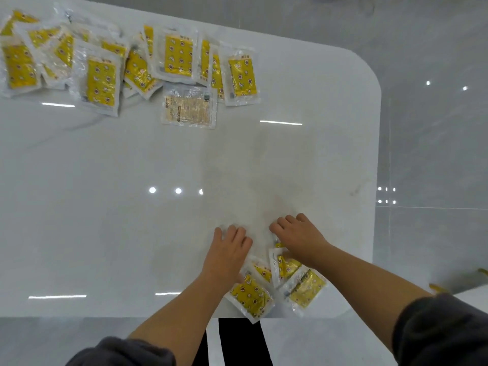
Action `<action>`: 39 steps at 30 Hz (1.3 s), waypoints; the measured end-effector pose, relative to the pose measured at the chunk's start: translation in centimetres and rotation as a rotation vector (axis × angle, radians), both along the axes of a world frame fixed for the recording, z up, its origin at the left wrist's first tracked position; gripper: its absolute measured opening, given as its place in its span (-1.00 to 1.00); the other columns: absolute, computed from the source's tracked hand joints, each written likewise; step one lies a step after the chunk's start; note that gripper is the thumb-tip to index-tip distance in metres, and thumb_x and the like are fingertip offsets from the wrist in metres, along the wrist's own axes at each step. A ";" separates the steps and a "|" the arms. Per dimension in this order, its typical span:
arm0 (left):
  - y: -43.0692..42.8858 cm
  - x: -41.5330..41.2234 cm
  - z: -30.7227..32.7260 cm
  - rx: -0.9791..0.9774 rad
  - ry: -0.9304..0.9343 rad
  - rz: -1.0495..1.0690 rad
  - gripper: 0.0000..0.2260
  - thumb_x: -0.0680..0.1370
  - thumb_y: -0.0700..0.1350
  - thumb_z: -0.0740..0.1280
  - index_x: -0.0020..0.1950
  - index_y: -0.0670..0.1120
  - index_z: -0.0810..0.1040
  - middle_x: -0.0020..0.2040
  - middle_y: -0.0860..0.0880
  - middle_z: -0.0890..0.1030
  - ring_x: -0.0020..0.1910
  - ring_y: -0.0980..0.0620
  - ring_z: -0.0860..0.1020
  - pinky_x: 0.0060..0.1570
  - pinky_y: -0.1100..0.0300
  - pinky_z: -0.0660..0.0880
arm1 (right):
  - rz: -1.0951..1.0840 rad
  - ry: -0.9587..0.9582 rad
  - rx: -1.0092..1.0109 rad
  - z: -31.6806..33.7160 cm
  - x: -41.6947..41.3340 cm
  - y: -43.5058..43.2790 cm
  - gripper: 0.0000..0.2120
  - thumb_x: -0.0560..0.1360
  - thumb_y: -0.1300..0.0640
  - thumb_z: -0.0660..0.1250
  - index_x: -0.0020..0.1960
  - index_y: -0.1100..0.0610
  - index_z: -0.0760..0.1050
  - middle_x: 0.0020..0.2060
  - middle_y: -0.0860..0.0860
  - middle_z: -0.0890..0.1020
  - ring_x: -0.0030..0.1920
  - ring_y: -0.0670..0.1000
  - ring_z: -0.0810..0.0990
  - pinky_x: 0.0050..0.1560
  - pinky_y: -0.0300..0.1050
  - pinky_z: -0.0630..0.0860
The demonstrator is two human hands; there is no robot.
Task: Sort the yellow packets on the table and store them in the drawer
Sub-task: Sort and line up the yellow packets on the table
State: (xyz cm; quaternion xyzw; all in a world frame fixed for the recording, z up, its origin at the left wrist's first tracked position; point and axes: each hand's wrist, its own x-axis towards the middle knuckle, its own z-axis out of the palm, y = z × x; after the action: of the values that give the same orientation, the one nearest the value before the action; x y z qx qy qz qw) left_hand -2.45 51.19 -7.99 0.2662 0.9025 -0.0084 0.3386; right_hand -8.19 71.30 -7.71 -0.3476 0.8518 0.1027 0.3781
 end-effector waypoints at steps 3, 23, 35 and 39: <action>-0.2 -0.2 -0.2 0.025 -0.045 0.000 -0.30 0.12 0.28 0.53 0.05 -0.13 0.45 0.06 -0.15 0.50 0.05 -0.15 0.48 0.09 -0.12 0.42 | -0.027 -0.017 0.036 -0.7 0.0 -0.3 -0.44 0.39 0.03 0.48 0.29 0.12 0.33 0.19 0.03 0.49 0.14 0.08 0.50 0.10 -0.05 0.36; -4.0 -5.2 -0.2 0.301 -0.252 0.613 -0.82 0.52 -0.18 0.28 -0.23 -0.06 0.33 -0.33 0.04 0.38 -0.22 -0.04 0.42 -0.34 0.18 0.23 | -0.369 -0.268 0.081 1.9 -3.4 -1.3 -0.90 0.48 0.12 0.26 -0.15 0.05 0.33 -0.15 -0.01 0.47 -0.12 0.07 0.46 -0.17 -0.14 0.34; -10.6 -11.2 3.1 0.446 -0.137 1.107 -0.87 0.54 -0.16 0.34 -0.03 -0.19 0.64 -0.12 -0.15 0.64 -0.14 -0.13 0.57 -0.08 0.04 0.52 | -1.012 -0.374 -0.269 5.8 -10.6 -2.9 -0.63 0.50 0.18 0.34 0.28 0.26 0.45 0.24 0.21 0.53 0.22 0.24 0.52 0.21 0.06 0.48; -12.2 -12.0 3.0 0.422 -0.082 1.212 -0.80 0.54 -0.15 0.34 -0.08 -0.30 0.59 -0.10 -0.29 0.62 -0.25 -0.07 0.47 -0.14 -0.01 0.55 | -1.180 -0.426 -0.398 6.9 -11.5 -4.1 -0.89 0.50 0.24 0.33 0.01 0.24 0.53 0.00 0.23 0.63 -0.01 0.23 0.64 0.03 0.11 0.60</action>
State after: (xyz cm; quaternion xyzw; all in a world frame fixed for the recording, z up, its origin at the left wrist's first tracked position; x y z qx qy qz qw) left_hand -14.42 38.98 -5.04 -0.2301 0.8615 0.3721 0.2577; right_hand -19.67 67.16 -0.82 0.1019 0.8086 -0.3525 0.4599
